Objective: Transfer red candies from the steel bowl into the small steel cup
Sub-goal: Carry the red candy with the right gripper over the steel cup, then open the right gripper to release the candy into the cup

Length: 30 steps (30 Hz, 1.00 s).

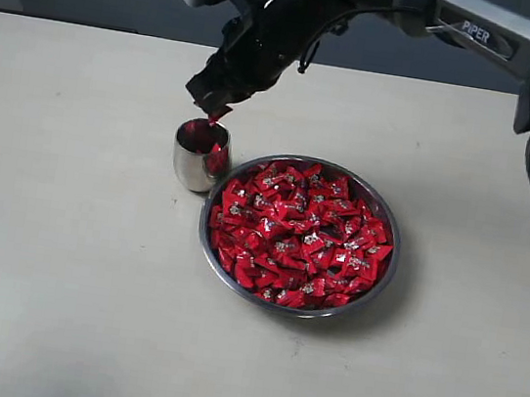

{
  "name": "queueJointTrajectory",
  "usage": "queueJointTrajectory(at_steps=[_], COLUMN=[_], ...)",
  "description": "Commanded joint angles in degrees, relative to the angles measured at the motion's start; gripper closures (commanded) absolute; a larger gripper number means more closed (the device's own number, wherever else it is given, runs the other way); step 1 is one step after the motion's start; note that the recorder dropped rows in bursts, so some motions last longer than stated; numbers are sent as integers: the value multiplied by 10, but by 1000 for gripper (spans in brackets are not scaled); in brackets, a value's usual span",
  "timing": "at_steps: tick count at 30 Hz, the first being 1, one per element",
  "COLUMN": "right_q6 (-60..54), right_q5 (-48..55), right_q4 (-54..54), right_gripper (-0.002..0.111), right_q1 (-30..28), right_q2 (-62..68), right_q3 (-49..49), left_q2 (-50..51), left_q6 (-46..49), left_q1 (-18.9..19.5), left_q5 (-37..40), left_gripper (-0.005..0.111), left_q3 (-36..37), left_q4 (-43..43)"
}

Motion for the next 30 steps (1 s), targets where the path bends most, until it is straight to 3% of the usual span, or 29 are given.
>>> queueJointTrajectory(at_steps=[1,26,28,30], right_q6=[-8,-8,-8,-8], right_q5=[6,-43,-42,-42], right_q4=[1,4,4,4], right_gripper=[109,108,99,82], right_q1=[2,2,2,2], right_q2=[0,36,36,36], right_q3=[-4,-4,-4,-4], left_q2=[-3,-3,-3,-3], left_q6=[0,0,0,0], left_q1=[0,0,0,0], left_q5=[-1,-1,-1,-1], left_gripper=[106,106,106,106], left_q3=[2,2,2,2], left_q4=[1,1,1,1])
